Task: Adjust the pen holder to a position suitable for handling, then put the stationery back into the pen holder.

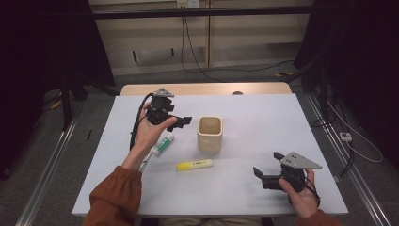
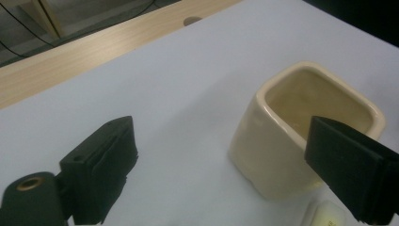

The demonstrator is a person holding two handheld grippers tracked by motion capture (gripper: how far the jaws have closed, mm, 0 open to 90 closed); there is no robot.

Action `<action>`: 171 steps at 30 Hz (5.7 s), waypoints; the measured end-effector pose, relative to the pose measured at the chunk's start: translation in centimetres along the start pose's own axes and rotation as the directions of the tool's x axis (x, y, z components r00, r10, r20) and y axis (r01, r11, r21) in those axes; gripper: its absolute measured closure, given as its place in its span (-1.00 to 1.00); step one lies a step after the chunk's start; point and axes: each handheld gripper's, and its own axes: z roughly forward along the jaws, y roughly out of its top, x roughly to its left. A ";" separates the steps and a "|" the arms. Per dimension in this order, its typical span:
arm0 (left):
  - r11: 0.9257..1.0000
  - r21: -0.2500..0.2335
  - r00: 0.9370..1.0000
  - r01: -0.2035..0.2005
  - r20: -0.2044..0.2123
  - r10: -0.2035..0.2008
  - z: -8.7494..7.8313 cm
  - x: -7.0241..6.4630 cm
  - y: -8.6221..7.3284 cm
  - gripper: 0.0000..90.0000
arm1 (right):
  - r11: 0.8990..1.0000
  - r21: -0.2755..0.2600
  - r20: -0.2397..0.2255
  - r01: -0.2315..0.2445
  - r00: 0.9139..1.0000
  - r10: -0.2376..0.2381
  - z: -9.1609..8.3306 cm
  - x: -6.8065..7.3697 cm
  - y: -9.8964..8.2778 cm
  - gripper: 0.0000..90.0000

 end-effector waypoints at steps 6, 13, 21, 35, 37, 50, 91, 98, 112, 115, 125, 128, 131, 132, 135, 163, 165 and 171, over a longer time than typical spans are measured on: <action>0.999 -0.039 1.000 -0.010 -0.022 0.009 -1.9 0.0 -1.6 -0.81 | 1.000 0.000 0.000 0.003 1.000 -0.003 0.1 0.0 0.0 -0.90; 0.999 -0.044 0.998 -0.032 -0.058 0.029 -3.0 -0.5 -3.1 -0.82 | 1.000 0.001 0.001 0.001 1.000 -0.001 0.1 0.0 0.1 -0.90; 0.997 -0.056 0.995 -0.056 -0.083 0.051 -4.2 -0.7 -4.5 -0.82 | 1.000 0.006 0.004 -0.011 1.000 0.011 0.5 0.1 0.2 -0.90; 0.994 -0.094 0.990 -0.053 -0.133 0.041 -6.1 -1.9 -7.4 -0.83 | 1.000 0.002 0.000 0.001 1.000 -0.001 0.4 0.1 0.2 -0.90; 0.993 -0.109 0.991 -0.050 -0.132 0.035 -6.3 -2.2 -7.9 -0.83 | 1.000 0.002 -0.002 0.004 1.000 -0.004 0.3 0.1 0.1 -0.90; 0.990 -0.141 0.990 0.002 -0.142 -0.022 -7.1 -1.9 -11.3 -0.84 | 1.000 0.007 -0.001 0.008 1.000 -0.008 0.4 0.1 0.2 -0.90; 0.990 0.101 0.994 0.102 0.016 -0.105 -1.3 2.5 -7.9 -0.71 | 1.000 0.011 -0.009 0.021 1.000 -0.021 0.6 0.2 0.2 -0.90; 0.985 0.149 0.996 0.091 0.004 -0.093 0.2 3.0 -7.3 -0.75 | 1.000 0.014 -0.010 0.021 1.000 -0.020 0.6 0.2 0.2 -0.90; 0.945 0.317 0.996 0.084 -0.059 -0.069 2.8 4.0 -6.2 -0.46 | 1.000 0.012 -0.013 0.025 1.000 -0.024 0.6 0.2 0.2 -0.90; 0.939 0.331 0.994 0.091 -0.088 -0.065 3.3 4.0 -6.3 -0.37 | 1.000 0.012 -0.014 0.025 1.000 -0.025 0.6 0.2 0.2 -0.90; 0.919 0.389 0.996 0.068 -0.081 -0.039 4.3 3.7 -6.6 -0.15 | 0.999 0.017 -0.019 0.028 0.999 -0.028 0.6 0.3 0.2 -0.90; 0.918 0.394 0.996 0.050 -0.090 -0.016 4.5 3.3 -6.6 -0.03 | 0.999 0.023 -0.021 0.029 0.999 -0.029 0.6 0.3 0.2 -0.90; 0.909 0.414 0.996 0.041 -0.085 -0.006 4.8 3.1 -6.6 0.04 | 0.999 0.022 -0.022 0.029 0.999 -0.029 0.6 0.3 0.2 -0.90; 0.905 0.424 0.996 0.036 -0.086 0.001 4.9 3.0 -6.5 0.10 | 0.999 0.022 -0.022 0.028 0.999 -0.028 0.6 0.3 0.2 -0.90; 0.905 0.424 0.995 0.034 -0.097 0.008 4.9 2.8 -6.5 0.16 | 0.999 0.022 -0.022 0.029 0.999 -0.028 0.6 0.3 0.2 -0.90; 0.918 0.385 0.995 0.090 -0.081 -0.064 4.7 2.8 -6.8 0.46 | 0.999 0.026 -0.034 0.031 0.999 -0.030 0.7 0.4 0.2 -0.90; 0.918 0.385 0.995 0.096 -0.073 -0.073 4.6 2.9 -6.8 0.46 | 0.999 0.026 -0.034 0.031 0.999 -0.031 0.7 0.4 0.2 -0.90; 0.933 0.351 0.997 0.080 -0.041 -0.070 4.3 2.5 -6.5 0.46 | 0.999 0.026 -0.035 0.032 0.999 -0.031 0.6 0.4 0.2 -0.90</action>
